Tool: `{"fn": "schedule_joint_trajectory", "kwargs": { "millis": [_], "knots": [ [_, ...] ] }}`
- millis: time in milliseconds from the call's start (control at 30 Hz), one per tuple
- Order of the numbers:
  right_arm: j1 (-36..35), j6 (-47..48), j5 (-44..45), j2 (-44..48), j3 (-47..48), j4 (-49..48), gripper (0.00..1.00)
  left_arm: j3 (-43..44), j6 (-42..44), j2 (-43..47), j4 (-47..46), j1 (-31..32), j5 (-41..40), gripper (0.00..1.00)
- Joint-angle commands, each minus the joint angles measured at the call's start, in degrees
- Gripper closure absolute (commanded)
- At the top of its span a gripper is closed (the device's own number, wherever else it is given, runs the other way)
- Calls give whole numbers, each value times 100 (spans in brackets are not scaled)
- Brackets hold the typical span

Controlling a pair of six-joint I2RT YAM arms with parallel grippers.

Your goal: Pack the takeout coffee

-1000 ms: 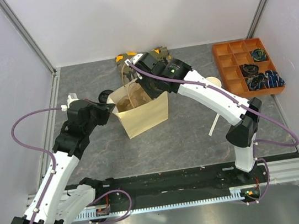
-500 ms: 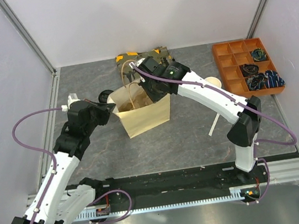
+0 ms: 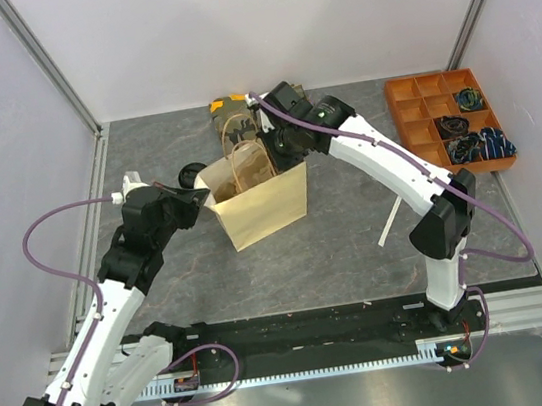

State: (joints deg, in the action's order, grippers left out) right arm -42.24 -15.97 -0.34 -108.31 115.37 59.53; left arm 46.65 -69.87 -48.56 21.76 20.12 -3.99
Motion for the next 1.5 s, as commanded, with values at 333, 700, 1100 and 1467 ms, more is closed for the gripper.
{"fn": "schedule_joint_trajectory", "kwargs": {
  "millis": [333,700,1100,1467],
  "knots": [
    [111,-108,-98,3,-94,-20,100,-174,842,171,-277,36,249,79],
    [111,58,-19,-23,99,41,100,309,3826,918,-1409,-17,1389,33],
    [111,137,-1,-32,99,6,100,1434,5518,-715,-1243,-8,4185,5],
    [84,-73,183,-137,292,15,100,1162,6430,-1042,-1631,378,5391,73]
  ]
}}
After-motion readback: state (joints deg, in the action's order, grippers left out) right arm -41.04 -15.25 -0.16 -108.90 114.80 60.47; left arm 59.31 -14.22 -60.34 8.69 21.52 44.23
